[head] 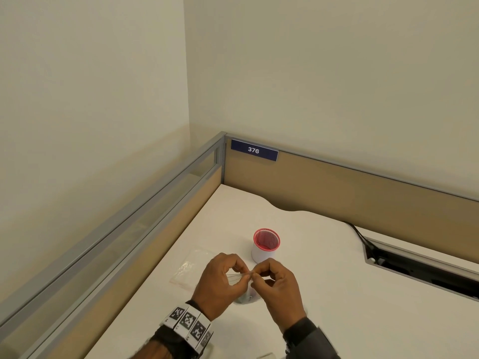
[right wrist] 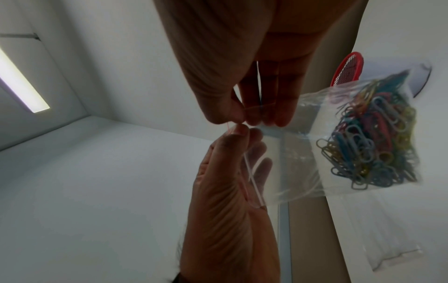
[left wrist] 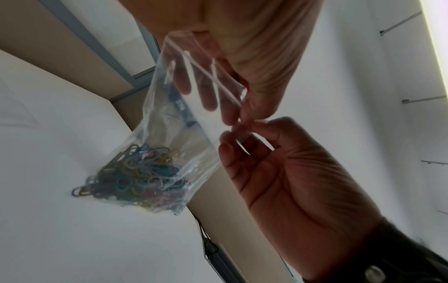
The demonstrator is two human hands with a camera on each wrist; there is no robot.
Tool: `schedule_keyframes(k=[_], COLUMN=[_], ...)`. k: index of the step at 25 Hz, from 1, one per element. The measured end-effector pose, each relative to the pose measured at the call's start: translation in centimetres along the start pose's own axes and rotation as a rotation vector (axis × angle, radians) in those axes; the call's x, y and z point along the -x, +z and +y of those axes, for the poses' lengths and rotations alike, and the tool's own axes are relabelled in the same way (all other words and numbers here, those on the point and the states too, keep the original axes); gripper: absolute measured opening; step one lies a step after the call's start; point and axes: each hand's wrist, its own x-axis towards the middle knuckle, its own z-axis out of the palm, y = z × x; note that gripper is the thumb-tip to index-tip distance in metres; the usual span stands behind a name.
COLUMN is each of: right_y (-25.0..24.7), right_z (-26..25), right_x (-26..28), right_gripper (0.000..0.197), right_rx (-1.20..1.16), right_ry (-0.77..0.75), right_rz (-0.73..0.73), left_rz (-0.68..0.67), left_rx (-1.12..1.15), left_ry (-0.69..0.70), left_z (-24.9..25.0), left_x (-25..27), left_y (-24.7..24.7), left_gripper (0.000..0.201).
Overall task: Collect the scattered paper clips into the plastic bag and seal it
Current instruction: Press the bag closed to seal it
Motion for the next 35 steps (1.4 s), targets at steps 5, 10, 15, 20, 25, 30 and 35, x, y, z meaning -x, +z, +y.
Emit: schedule_keyframes(k=[5, 10, 15, 20, 25, 30, 35], right_y=[0.0, 0.0, -0.2, -0.3, -0.7, -1.2, -1.2], right_z=[-0.1, 0.2, 0.5, 1.3, 1.2, 1.4, 1.8], right_x=[-0.2, -0.5, -0.4, -0.3, -0.2, -0.1, 0.1], right_gripper=[0.012, 0.014, 0.012, 0.015, 0.016, 0.021, 0.018], right_rx=[0.021, -0.049, -0.079, -0.095, -0.151, -0.174, -0.188], right_ry=[-0.013, -0.020, -0.001, 0.025, 0.036, 0.050, 0.068], right_rz=[0.023, 0.036, 0.057, 0.089, 0.108, 0.146, 0.171], left_rz=[-0.028, -0.021, -0.019, -0.012, -0.012, -0.025, -0.040], left_rx=[-0.021, 0.016, 0.050, 0.055, 0.072, 0.172, 0.398], left_ry=[0.010, -0.020, -0.041, -0.078, -0.117, -0.191, -0.308], left_z=[0.5, 0.2, -0.1, -0.9, -1.8, -2.2, -2.3], left_x=[-0.4, -0.7, -0.7, -0.3, 0.0, 0.3, 0.2], left_y=[-0.7, -1.5, -2.0, -2.6, -3.4, -3.4, -3.0], left_gripper=[0.009, 0.007, 0.008, 0.004, 0.011, 0.013, 0.007])
